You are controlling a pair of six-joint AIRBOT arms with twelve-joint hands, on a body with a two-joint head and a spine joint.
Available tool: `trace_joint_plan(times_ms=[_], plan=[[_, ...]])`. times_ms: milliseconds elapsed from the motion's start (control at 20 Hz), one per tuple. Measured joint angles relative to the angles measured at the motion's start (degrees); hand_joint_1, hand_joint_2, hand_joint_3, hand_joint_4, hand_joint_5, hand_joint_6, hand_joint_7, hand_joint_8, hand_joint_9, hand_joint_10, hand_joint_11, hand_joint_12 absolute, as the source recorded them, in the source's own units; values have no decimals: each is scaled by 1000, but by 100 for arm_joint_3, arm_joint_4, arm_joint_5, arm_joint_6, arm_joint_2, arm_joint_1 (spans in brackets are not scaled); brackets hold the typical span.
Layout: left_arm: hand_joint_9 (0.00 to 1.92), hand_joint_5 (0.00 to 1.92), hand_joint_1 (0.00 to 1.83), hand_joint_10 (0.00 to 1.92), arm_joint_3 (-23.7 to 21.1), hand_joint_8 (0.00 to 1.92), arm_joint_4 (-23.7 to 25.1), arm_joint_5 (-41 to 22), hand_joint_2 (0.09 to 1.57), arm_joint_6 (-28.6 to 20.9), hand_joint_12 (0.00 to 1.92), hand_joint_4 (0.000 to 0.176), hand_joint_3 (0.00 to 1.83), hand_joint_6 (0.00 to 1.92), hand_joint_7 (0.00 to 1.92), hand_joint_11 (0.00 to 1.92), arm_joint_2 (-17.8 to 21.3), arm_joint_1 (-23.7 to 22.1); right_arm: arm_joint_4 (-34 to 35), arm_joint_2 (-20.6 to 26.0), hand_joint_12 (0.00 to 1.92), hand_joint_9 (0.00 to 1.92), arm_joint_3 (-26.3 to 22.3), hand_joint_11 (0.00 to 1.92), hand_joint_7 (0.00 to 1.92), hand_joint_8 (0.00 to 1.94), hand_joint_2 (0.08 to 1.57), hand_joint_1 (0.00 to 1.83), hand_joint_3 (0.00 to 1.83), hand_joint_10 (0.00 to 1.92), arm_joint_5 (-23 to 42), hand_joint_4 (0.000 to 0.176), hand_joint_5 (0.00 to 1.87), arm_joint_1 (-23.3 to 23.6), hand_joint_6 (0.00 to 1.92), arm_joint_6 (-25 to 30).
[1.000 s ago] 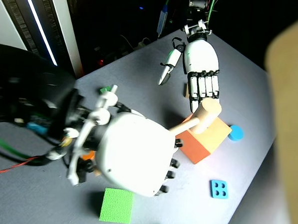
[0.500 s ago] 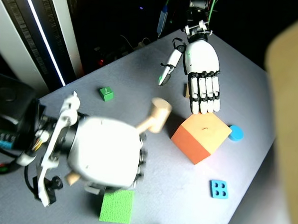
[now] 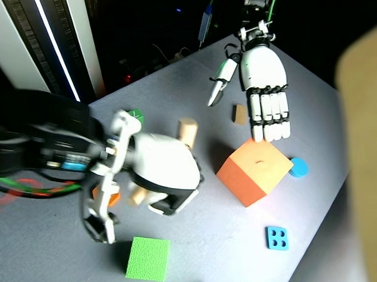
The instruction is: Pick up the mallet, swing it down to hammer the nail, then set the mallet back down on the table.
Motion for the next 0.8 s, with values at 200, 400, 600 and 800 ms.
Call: trace_joint_plan(times_ms=[200, 400, 600, 800], plan=[[0, 0, 0, 0, -81, 0, 308, 170, 1143, -157, 0, 0, 0, 0, 0, 0, 236, -323, 20, -214, 1921, 1436, 7, 1611, 1378, 1941, 1431, 390, 0, 1921, -63, 176, 1305, -59, 1921, -280], [0, 0, 0, 0, -173, 0, 739, 511, 1148, -326, 0, 0, 0, 0, 0, 0, 385, -809, 22, -328, 1921, 962, 26, 932, 986, 1941, 1232, 130, 0, 1921, 24, 48, 1006, -166, 1921, -407], [0, 0, 0, 0, -350, 0, 1029, 782, 1146, -433, 0, 0, 0, 0, 0, 0, 529, -1106, 39, -409, 1854, 702, 46, 575, 802, 1671, 1172, 81, 0, 1775, 131, 0, 782, -208, 1645, -442], [0, 0, 0, 0, -485, 0, 1137, 986, 1145, -446, 0, 0, 0, 0, 0, 0, 564, -1279, 57, -479, 1470, 655, 103, 446, 775, 1113, 1099, 25, 0, 1210, 330, 0, 718, -273, 1049, -568]])
